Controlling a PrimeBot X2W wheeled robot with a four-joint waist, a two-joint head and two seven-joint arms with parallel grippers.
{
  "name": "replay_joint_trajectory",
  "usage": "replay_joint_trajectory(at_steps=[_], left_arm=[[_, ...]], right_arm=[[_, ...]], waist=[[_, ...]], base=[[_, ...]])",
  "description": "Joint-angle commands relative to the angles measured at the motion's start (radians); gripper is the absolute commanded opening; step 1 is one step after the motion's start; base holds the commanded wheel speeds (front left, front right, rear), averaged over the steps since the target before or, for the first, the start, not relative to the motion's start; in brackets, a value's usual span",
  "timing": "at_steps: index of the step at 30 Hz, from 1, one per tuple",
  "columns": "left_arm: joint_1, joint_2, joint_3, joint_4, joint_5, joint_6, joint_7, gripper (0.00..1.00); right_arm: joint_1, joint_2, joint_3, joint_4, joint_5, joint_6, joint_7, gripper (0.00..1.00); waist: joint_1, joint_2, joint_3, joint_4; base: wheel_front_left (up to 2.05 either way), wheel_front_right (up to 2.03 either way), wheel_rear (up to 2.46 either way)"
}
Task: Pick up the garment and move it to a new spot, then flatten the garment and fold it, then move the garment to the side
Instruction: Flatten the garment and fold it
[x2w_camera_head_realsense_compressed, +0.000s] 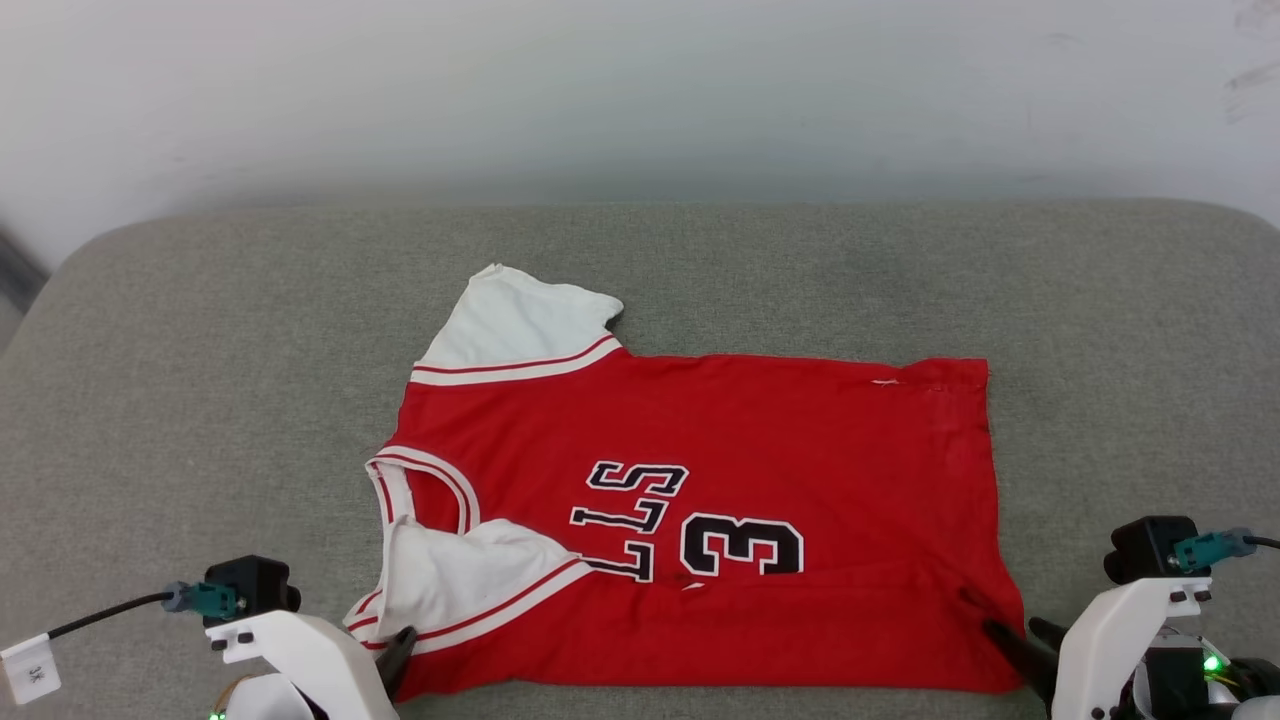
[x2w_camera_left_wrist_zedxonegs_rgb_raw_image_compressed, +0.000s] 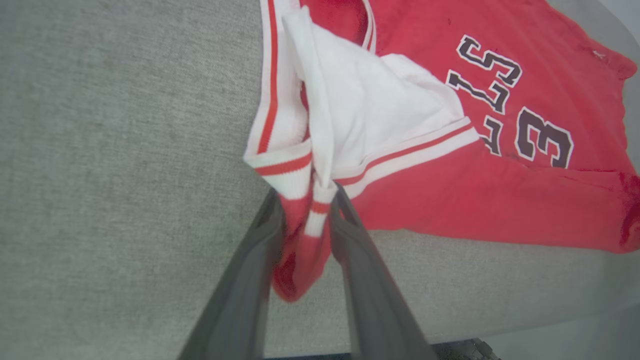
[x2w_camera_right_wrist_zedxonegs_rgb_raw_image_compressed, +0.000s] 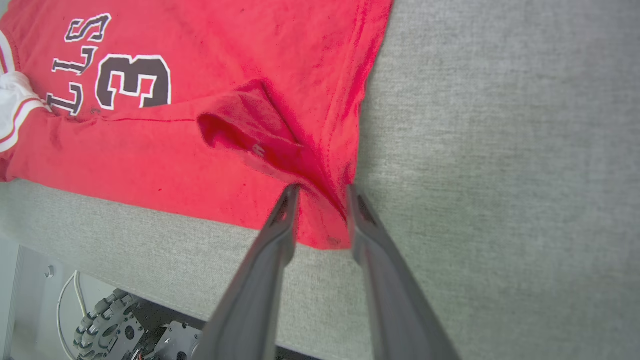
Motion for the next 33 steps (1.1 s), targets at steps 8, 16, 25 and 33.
replay_joint_trajectory(at_steps=[8,16,25,33], left_arm=[[-0.094,-0.005,0.037,0.035,0.051,-0.036,-0.125,1.00],[-0.259,-0.018,0.075,0.039,0.132,-0.032,-0.267,1.00],[-0.572,0.024,0.087,0.124,0.185,-0.070,-0.255,1.00],[-0.824,0.137,0.053,0.237,0.182,-0.150,-0.034,1.00]], right_arm=[[-0.038,-0.001,0.000,-0.041,-0.063,0.000,-0.289,1.00],[-0.111,0.056,-0.056,-0.117,-0.172,0.000,-0.521,1.00],[-0.233,0.080,-0.042,-0.252,-0.213,0.000,-0.642,1.00],[-0.311,0.099,-0.009,-0.296,-0.216,0.000,-0.687,1.00]], waist=[[0.0001,0.0000,0.003,-0.039],[0.0001,0.0000,0.054,-0.094],[0.0001,0.0000,0.270,-0.176],[0.0001,0.0000,0.422,-0.259]], base=[[0.00,0.00,0.00],[0.00,0.00,0.00],[0.00,0.00,0.00],[0.00,0.00,0.00]])
